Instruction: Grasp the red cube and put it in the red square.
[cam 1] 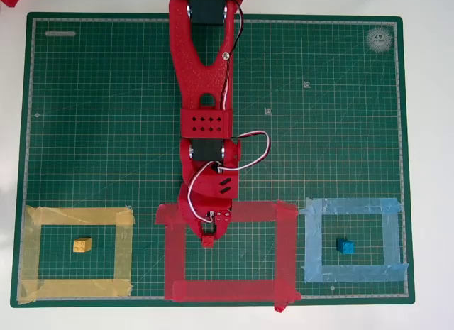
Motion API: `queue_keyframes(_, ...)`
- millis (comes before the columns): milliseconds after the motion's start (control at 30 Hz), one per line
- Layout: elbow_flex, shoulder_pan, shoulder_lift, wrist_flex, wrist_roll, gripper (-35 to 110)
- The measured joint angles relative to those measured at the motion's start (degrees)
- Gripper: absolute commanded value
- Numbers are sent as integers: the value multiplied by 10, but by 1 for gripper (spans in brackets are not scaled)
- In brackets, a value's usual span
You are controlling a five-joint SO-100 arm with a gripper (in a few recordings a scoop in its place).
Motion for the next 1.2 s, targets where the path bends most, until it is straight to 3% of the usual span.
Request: queue_keyframes(1200, 33, 0, 21, 0, -1, 12)
